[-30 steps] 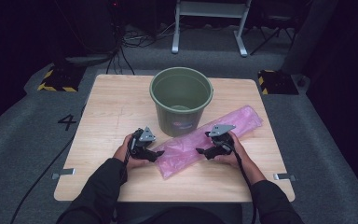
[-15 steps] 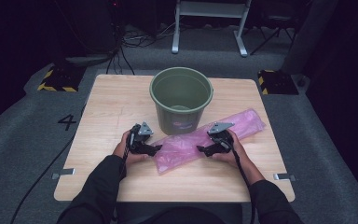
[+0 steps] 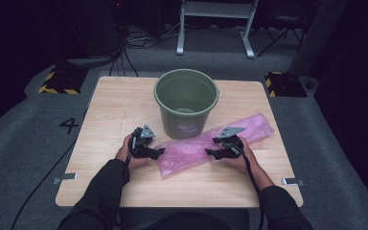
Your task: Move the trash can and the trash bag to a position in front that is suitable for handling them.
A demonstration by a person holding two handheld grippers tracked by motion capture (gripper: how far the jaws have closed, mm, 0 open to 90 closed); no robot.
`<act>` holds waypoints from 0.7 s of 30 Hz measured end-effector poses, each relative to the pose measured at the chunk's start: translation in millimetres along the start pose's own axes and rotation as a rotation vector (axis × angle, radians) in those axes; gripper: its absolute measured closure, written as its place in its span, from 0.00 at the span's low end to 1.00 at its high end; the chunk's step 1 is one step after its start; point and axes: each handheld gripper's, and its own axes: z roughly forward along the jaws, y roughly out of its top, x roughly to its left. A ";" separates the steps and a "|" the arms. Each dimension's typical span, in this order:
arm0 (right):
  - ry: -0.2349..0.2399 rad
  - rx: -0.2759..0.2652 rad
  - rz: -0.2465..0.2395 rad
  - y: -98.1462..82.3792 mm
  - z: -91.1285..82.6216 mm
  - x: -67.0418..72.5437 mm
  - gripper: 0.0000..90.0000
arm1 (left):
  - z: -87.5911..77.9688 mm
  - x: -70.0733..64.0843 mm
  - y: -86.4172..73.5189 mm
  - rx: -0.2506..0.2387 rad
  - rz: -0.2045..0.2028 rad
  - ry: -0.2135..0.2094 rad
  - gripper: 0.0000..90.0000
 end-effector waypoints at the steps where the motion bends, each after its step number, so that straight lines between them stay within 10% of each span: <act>1: 0.003 0.002 -0.005 -0.1 -0.4 -0.1 0.42 | -0.4 0.5 -0.4 0.001 0.003 -0.005 0.25; 12: 0.093 0.000 -0.134 -2.7 -21.5 10.2 0.18 | -5.0 8.3 -5.2 0.001 -0.001 -0.016 0.25; 21: 0.016 0.014 -0.145 -12.8 -15.4 11.4 0.17 | -7.2 13.7 -7.5 0.001 -0.003 -0.015 0.25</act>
